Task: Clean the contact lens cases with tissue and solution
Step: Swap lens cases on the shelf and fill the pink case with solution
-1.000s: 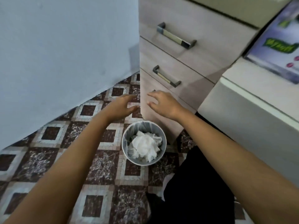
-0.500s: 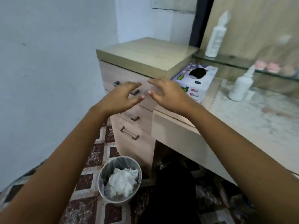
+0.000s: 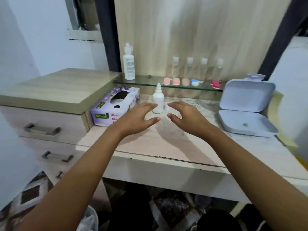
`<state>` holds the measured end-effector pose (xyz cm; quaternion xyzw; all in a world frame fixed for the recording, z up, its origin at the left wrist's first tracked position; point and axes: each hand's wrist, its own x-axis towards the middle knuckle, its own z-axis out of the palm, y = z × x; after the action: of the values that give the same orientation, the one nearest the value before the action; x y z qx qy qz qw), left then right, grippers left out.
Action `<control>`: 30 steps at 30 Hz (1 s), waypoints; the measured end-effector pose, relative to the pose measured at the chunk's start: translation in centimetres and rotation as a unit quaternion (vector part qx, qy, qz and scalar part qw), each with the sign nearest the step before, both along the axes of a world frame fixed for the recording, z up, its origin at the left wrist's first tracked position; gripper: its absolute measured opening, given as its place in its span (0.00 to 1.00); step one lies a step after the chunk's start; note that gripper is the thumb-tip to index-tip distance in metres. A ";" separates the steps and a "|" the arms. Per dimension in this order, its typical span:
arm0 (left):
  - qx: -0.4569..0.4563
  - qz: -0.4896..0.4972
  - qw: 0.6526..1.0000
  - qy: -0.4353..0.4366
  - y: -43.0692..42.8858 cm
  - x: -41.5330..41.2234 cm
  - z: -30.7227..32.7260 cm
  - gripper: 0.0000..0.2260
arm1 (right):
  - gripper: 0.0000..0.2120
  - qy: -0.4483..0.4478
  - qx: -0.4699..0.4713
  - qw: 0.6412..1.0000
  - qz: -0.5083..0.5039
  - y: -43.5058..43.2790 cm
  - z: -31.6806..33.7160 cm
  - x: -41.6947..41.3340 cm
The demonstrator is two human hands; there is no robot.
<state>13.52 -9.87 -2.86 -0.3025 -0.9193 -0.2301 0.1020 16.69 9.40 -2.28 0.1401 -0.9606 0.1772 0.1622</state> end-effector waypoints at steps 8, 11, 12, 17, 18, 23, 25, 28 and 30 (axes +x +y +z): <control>-0.025 -0.041 0.998 -0.041 6.5 -2.9 -2.3 0.26 | 0.21 -0.012 -0.004 0.998 -0.066 5.8 -2.2 0.1; -0.022 -0.041 0.998 -0.048 7.6 -3.9 -3.3 0.26 | 0.21 -0.021 -0.009 0.997 -0.080 6.5 -3.1 -0.4; -0.024 -0.045 0.997 -0.051 7.8 -4.2 -3.5 0.25 | 0.21 -0.026 -0.013 0.996 -0.085 6.6 -3.4 -0.7; -0.064 -0.035 0.997 -0.030 8.9 -5.8 -4.7 0.24 | 0.20 -0.022 -0.060 0.992 -0.109 6.5 -4.9 -1.6; -0.064 -0.029 0.997 -0.024 9.0 -6.0 -4.8 0.23 | 0.20 -0.017 -0.069 0.991 -0.111 6.4 -5.1 -1.7; -0.039 -0.034 0.999 -0.010 9.3 -6.8 -5.3 0.18 | 0.16 0.001 -0.094 0.988 -0.123 6.3 -5.9 -2.6; -0.035 -0.036 0.999 -0.007 9.3 -6.9 -5.6 0.18 | 0.14 0.005 -0.109 0.986 -0.126 6.4 -6.1 -2.9; 0.005 -0.039 0.999 0.002 9.1 -6.7 -5.6 0.18 | 0.12 0.009 -0.128 0.984 -0.125 6.5 -6.3 -3.1; 0.094 -0.019 0.995 0.041 8.9 -6.3 -5.0 0.15 | 0.12 0.014 -0.136 0.982 -0.127 6.5 -6.4 -3.1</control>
<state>7.24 -0.97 -7.88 -0.3179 -0.8830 -0.3045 0.1631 13.60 15.95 -8.63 -0.0039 -0.9350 0.2824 0.2145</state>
